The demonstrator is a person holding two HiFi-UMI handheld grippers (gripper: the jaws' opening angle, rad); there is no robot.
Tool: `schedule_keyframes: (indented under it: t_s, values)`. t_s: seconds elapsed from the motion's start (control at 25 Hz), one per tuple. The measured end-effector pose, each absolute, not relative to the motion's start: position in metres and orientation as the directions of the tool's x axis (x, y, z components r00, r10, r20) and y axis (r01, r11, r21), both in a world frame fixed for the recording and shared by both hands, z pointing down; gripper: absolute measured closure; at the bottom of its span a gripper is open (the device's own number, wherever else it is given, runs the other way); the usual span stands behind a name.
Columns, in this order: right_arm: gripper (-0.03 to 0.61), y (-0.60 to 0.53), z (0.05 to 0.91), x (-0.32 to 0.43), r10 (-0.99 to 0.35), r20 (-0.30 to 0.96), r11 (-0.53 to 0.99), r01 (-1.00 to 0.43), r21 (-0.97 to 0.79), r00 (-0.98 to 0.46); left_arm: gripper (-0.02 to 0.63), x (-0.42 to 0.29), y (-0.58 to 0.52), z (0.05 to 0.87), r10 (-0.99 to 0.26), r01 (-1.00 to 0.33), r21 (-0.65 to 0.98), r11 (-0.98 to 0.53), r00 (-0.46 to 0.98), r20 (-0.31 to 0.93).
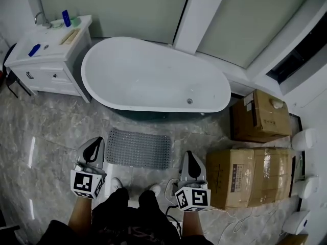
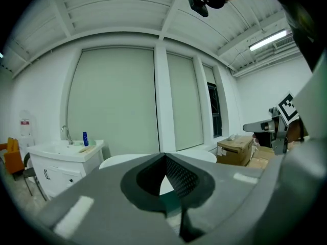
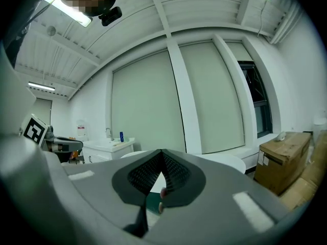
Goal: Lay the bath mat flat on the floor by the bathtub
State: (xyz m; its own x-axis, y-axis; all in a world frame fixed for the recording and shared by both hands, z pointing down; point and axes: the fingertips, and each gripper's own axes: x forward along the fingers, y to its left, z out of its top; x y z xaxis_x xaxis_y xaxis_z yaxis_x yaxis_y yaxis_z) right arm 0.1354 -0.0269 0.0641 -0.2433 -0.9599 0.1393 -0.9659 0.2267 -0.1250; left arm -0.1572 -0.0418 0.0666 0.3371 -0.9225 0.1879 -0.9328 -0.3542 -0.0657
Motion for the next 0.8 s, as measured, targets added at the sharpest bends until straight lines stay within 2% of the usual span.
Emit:
schedule_keyframes:
  t_s: [0.64,0.8]
  values:
    - [0.566,-0.026,0.027,0.1,-0.944,0.101,0.313,-0.949,-0.027,-0.314,0.612,-0.162,-0.03,0.029,-0.919,-0.925,-0.067,-0.373,0.359,0.165]
    - [0.566,-0.031,0.025,0.099,-0.944,0.099,0.306,-0.948,-0.092,-0.314,0.612,-0.169,-0.032,0.026,-0.936,-0.942,-0.058,-0.329,0.317,0.155]
